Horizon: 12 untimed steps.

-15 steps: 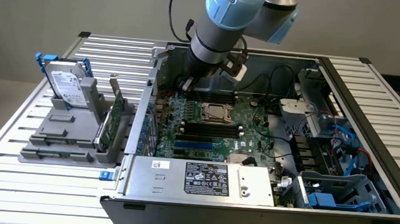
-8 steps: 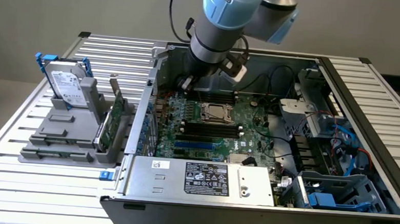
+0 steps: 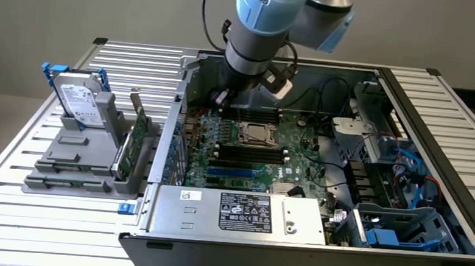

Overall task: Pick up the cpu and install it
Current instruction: 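Install the first cpu locking lever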

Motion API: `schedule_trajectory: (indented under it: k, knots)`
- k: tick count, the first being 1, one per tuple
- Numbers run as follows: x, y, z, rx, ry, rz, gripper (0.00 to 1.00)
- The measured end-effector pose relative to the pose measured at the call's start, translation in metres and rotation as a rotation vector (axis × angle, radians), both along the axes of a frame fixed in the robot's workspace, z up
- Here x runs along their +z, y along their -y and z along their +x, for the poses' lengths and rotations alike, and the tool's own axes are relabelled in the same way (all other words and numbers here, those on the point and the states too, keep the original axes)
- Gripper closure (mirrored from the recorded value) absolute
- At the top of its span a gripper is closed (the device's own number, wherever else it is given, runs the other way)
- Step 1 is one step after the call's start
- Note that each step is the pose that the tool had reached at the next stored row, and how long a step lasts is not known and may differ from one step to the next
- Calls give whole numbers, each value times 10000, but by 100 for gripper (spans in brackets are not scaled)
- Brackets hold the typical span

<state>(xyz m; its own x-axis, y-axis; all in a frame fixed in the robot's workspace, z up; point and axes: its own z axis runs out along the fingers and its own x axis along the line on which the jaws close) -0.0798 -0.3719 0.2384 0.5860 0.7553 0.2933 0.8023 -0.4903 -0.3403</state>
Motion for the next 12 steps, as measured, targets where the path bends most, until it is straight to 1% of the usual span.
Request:
schedule_trajectory:
  k: [12]
  knots:
    - [1,0,0,-1942,1,0,89]
